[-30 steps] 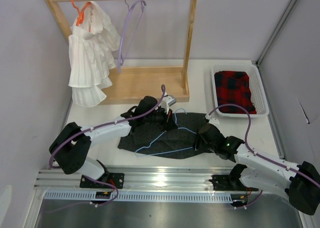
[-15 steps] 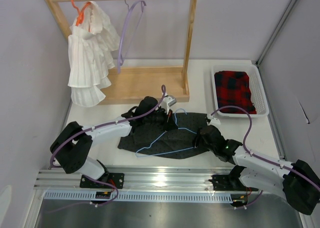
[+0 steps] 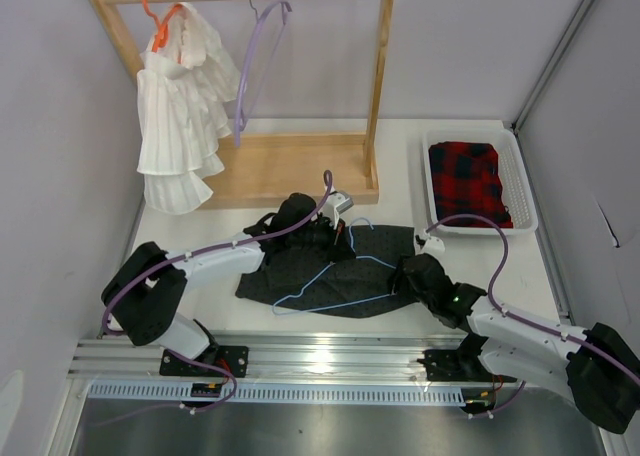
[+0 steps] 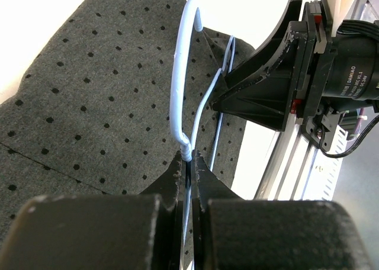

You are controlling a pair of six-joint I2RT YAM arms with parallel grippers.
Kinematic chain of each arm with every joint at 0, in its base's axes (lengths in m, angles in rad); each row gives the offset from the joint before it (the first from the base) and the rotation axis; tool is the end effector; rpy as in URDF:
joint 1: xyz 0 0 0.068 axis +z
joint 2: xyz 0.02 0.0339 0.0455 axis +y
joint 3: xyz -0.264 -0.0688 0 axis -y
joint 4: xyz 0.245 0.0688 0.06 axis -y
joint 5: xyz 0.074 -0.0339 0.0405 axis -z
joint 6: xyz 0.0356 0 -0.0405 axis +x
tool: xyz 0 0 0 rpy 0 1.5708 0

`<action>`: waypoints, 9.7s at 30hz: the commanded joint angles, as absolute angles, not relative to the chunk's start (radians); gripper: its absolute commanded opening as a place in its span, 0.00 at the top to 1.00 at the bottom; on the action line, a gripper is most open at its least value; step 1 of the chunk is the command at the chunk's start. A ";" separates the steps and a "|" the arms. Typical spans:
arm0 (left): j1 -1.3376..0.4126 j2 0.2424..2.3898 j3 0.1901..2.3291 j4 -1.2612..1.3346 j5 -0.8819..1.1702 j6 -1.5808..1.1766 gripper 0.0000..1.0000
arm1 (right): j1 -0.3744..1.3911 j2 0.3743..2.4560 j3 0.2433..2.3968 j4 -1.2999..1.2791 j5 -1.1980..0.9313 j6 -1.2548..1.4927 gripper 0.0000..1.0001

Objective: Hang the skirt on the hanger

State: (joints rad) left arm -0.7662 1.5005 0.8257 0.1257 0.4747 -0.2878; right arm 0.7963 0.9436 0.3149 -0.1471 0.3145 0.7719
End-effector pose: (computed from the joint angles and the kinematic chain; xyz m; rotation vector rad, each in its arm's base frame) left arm 0.2196 -0.2339 0.2155 0.8266 2.1063 -1.1009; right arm 0.1306 0.1177 0.1562 0.1269 2.3352 0.4299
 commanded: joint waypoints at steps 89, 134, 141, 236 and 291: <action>-0.555 1.526 0.727 0.377 0.241 0.015 1.00 | 0.391 0.788 0.674 -0.600 -0.035 0.626 1.00; -0.554 1.508 0.749 0.333 0.275 0.023 1.00 | 1.022 1.541 0.715 0.284 0.423 1.173 0.35; -0.555 1.511 0.755 0.318 0.282 0.032 1.00 | 1.043 1.571 0.689 0.310 0.491 1.236 0.34; -0.554 1.482 0.833 0.386 0.265 0.054 1.00 | 1.077 1.321 0.704 0.014 0.566 1.146 1.00; -0.543 1.072 1.232 -0.261 0.449 0.147 1.00 | 1.131 1.023 0.836 -0.155 0.353 0.691 0.22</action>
